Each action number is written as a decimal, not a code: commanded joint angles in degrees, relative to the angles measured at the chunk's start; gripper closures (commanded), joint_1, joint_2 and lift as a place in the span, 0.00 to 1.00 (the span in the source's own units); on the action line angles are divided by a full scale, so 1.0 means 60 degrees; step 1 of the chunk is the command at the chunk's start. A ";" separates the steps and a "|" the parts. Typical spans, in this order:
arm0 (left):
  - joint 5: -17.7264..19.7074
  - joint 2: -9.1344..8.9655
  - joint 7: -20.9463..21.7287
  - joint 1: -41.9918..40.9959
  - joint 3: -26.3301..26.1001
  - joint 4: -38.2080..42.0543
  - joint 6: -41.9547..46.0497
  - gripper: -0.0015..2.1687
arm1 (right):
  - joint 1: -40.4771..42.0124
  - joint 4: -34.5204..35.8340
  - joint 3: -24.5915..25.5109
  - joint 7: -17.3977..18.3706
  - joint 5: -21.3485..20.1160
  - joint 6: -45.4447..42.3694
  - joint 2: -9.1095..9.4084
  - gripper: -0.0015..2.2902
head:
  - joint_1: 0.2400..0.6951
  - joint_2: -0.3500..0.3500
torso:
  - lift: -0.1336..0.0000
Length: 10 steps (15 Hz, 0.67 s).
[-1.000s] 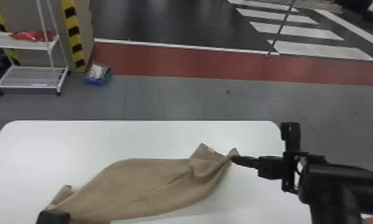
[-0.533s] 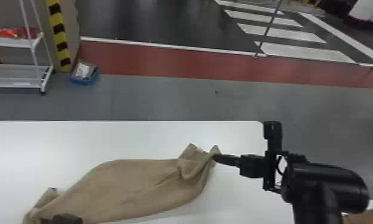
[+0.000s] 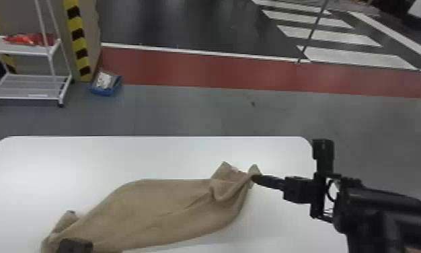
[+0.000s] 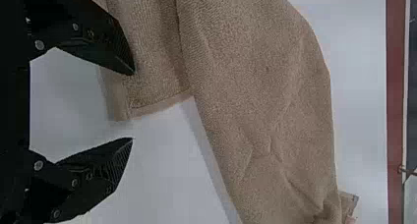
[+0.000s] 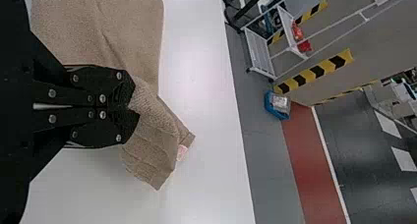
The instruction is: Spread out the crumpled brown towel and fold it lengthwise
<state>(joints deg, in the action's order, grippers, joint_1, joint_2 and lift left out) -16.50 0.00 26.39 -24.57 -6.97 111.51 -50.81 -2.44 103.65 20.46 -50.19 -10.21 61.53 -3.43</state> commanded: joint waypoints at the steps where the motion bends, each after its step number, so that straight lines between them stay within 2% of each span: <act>1: -0.0034 -0.0025 0.0011 0.0067 0.0034 -0.0127 0.0008 0.25 | -0.0004 -0.0005 0.0076 0.0000 0.0017 -0.0008 0.0000 0.79 | 1.00 0.18 | 1.00; 2: -0.0034 -0.0025 0.0011 0.0096 0.0034 -0.0200 0.0008 0.25 | -0.0004 -0.0005 0.0105 0.0000 0.0031 -0.0008 0.0000 0.79 | 1.00 0.18 | 1.00; 3: -0.0034 -0.0025 0.0011 0.0096 0.0034 -0.0215 0.0038 0.36 | -0.0004 -0.0005 0.0149 0.0000 0.0104 -0.0008 0.0000 0.79 | 1.00 0.18 | 1.00; 4: -0.0034 -0.0025 0.0011 0.0067 0.0063 -0.0200 0.0301 0.52 | -0.0004 -0.0005 0.0222 0.0000 0.0207 -0.0008 0.0000 0.79 | 1.00 0.18 | 1.00; 5: -0.0034 -0.0025 0.0026 0.0052 0.0107 -0.0142 0.0419 0.61 | 0.0011 0.0009 0.0281 0.0000 0.0207 -0.0008 0.0000 0.79 | 1.00 0.17 | 1.00; 7: -0.0034 -0.0025 0.0187 -0.0021 0.0268 0.0063 0.0506 0.62 | 0.0055 0.0009 0.0384 0.0000 0.0222 -0.0008 0.0000 0.79 | 1.00 0.17 | 1.00; 8: -0.0005 -0.0025 0.0524 -0.0182 0.0532 0.0298 0.0799 0.62 | 0.0055 0.0024 0.0442 0.0000 0.0222 -0.0037 0.0000 0.79 | 1.00 0.17 | 1.00; 10: 0.0215 -0.0025 0.1388 -0.0622 0.1162 0.1587 0.0799 0.62 | 0.0055 0.0097 0.0647 -0.0073 0.0222 -0.0155 -0.0073 0.79 | 1.00 0.17 | 1.00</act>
<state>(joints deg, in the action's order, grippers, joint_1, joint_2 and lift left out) -16.12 0.00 32.85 -26.38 -2.81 115.78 -46.23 -2.11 103.86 23.52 -50.41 -8.88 61.03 -3.52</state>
